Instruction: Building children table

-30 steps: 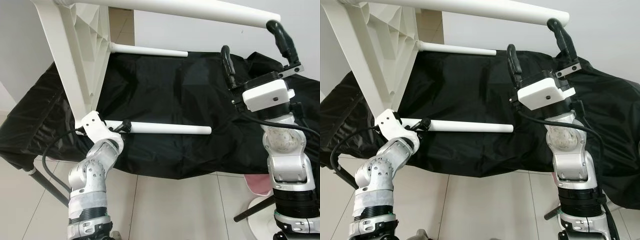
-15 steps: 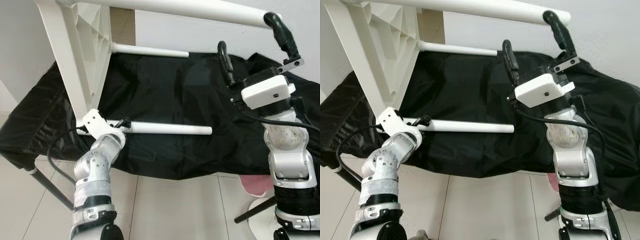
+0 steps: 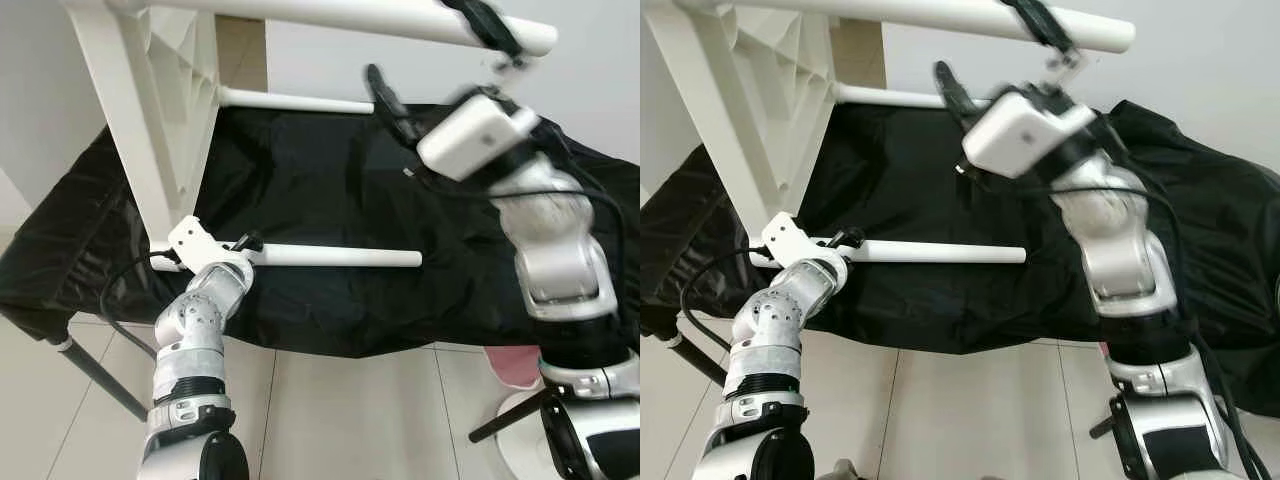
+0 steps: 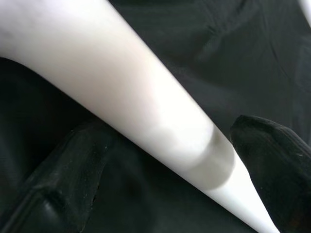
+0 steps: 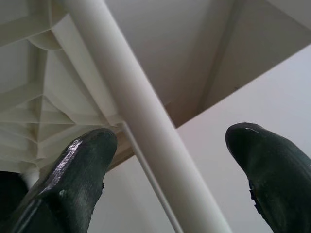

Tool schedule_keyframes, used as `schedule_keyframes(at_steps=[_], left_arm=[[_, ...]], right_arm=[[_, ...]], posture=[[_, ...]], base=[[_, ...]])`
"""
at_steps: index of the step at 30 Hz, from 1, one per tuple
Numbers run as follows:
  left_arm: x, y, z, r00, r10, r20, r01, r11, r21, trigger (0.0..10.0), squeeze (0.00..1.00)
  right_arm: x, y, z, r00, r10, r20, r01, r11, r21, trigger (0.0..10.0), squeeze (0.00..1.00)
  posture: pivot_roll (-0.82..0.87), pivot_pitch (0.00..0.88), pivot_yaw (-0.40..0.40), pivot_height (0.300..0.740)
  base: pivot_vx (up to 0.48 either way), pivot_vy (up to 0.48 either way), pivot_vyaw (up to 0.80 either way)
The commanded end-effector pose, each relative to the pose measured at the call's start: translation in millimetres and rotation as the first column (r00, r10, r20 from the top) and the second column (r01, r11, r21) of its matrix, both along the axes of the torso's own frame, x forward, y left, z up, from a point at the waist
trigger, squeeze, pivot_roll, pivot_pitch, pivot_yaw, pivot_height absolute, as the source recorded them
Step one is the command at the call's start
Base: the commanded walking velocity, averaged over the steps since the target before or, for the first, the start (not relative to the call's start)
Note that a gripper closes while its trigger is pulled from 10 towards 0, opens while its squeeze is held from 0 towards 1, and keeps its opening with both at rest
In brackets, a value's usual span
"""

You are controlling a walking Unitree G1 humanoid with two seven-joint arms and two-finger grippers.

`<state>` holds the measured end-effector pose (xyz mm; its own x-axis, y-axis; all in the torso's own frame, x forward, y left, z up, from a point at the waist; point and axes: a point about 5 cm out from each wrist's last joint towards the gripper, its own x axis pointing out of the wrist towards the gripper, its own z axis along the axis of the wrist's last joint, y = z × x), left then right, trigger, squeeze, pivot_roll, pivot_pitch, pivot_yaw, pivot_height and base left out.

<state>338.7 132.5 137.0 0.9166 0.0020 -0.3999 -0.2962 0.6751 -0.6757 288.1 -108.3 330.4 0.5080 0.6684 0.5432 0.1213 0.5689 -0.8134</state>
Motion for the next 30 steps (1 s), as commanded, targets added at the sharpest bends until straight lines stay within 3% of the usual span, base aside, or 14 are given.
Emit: schedule_keyframes(at_steps=[1,7,8,20,21,22,23,30], left_arm=[[3.3,-13.1,5.2,1.0,-0.026,0.011,0.026,0.999,-0.025,10.0,0.0],[5.5,-15.4,6.4,1.0,-0.017,0.019,0.017,0.999,-0.039,10.0,0.0],[7.2,-16.2,7.9,1.0,-0.009,0.026,0.01,0.999,-0.048,10.0,0.0],[10.4,-21.4,10.8,0.999,-0.01,0.037,0.012,0.997,-0.074,10.0,0.0],[11.3,-22.0,10.8,0.999,-0.01,0.037,0.013,0.997,-0.079,10.0,0.0],[11.3,-22.0,10.8,0.999,-0.01,0.037,0.013,0.997,-0.079,10.0,0.0],[12.4,-22.8,10.3,0.999,-0.009,0.035,0.012,0.996,-0.084,10.0,0.0],[17.7,-28.6,6.7,1.0,-0.013,0.005,0.014,0.993,-0.12,10.0,0.0]], right_arm=[[6.0,6.7,0.9,1.0,0.004,-0.018,-0.005,0.999,-0.034,10.0,0.0],[31.8,28.3,15.2,0.999,-0.039,-0.032,0.036,0.995,-0.09,10.0,0.0],[43.7,41.2,23.8,0.996,-0.074,-0.047,0.069,0.991,-0.114,10.0,0.0],[60.0,61.8,34.2,0.984,-0.171,-0.044,0.162,0.974,-0.16,10.0,0.0],[61.1,62.3,35.0,0.982,-0.184,-0.047,0.175,0.971,-0.162,5.7,0.0],[61.1,62.3,35.0,0.982,-0.184,-0.047,0.175,0.971,-0.162,5.7,0.0],[62.0,61.7,36.2,0.979,-0.201,-0.043,0.191,0.968,-0.163,0.7,0.0],[63.0,57.2,38.1,0.972,-0.218,-0.09,0.208,0.972,-0.11,0.0,0.0]], posture=[[-0.05,0.003,-0.02,0.74],[-0.05,0.0,-0.042,0.74],[-0.05,0.0,-0.042,0.74],[-0.04,0.0,-0.053,0.74],[-0.04,0.0,-0.055,0.74],[-0.04,0.0,-0.055,0.74],[-0.04,0.0,-0.055,0.74],[-0.06,0.0,-0.035,0.74]], base=[[0.0,0.0,0.0],[0.0,0.0,0.0],[0.0,0.0,0.0],[0.0,0.0,0.0],[0.0,0.0,0.0],[0.0,0.0,0.0],[0.0,0.0,0.0],[0.0,0.0,0.0]])
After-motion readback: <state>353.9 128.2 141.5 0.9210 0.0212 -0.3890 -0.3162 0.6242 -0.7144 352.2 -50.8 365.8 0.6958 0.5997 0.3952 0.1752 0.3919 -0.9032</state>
